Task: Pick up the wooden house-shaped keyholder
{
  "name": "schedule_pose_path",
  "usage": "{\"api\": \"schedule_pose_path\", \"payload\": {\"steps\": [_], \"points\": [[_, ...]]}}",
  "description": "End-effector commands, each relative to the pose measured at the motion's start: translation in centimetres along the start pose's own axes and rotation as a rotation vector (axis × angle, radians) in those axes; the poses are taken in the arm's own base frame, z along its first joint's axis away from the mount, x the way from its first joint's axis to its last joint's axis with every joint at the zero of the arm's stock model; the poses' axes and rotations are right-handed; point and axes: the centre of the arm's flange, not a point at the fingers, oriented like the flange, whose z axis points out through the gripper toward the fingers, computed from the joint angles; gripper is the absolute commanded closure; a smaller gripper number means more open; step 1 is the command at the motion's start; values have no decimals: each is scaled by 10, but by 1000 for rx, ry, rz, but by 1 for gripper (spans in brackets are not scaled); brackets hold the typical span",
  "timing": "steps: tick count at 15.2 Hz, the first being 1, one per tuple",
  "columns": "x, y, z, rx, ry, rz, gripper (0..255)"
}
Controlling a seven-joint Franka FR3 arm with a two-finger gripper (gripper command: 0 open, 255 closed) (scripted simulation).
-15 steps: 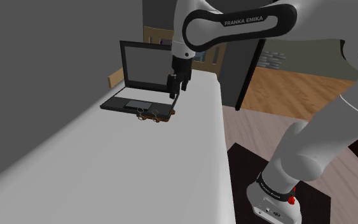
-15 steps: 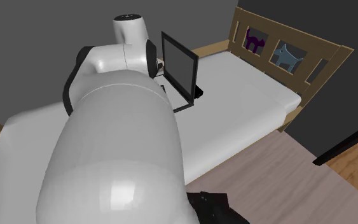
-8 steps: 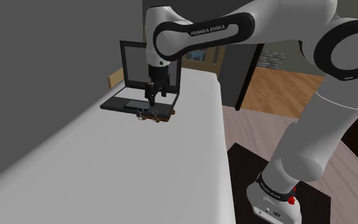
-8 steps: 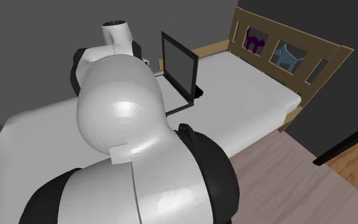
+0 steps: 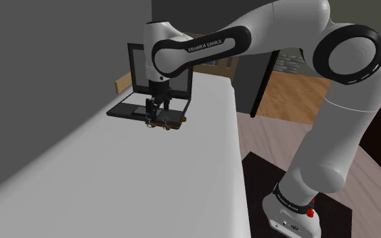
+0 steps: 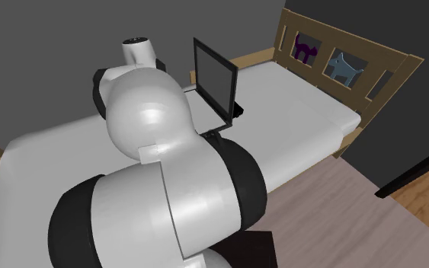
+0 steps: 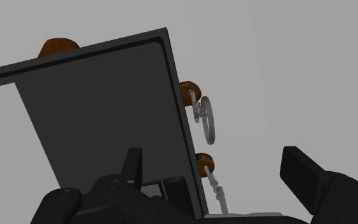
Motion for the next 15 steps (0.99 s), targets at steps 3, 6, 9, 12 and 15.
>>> {"api": "schedule_pose_path", "payload": {"steps": [3, 6, 9, 12, 15], "points": [[0, 0, 14, 0, 0, 0, 0], [0, 1, 15, 0, 0, 0, 255], [0, 1, 15, 0, 0, 0, 255], [0, 1, 15, 0, 0, 0, 255], [-1, 1, 3, 0, 0, 0, 255]]}}
